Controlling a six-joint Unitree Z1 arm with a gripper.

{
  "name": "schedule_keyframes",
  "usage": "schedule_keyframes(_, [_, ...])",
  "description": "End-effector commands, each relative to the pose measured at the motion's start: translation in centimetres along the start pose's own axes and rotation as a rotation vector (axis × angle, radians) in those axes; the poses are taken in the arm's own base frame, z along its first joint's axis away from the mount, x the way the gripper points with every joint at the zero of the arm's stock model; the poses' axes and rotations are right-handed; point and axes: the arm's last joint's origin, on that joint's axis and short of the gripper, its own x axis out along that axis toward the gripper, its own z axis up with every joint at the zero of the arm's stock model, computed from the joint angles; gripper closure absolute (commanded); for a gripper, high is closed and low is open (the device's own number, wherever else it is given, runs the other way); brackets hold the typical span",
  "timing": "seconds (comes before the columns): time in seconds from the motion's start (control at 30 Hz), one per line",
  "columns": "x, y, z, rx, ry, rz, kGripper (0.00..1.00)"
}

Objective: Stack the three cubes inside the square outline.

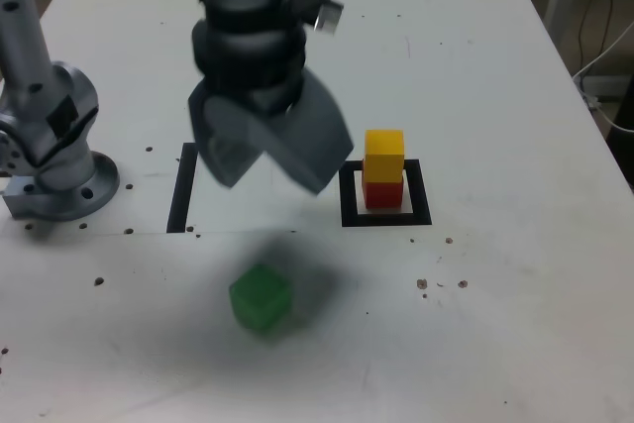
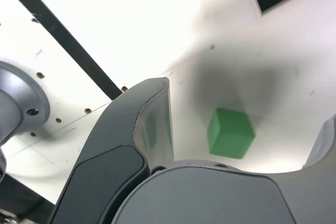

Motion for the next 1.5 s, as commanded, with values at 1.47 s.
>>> schedule_keyframes(1.47, [5.0,-9.7,2.5,0.093,0.009,0.082,0.08])
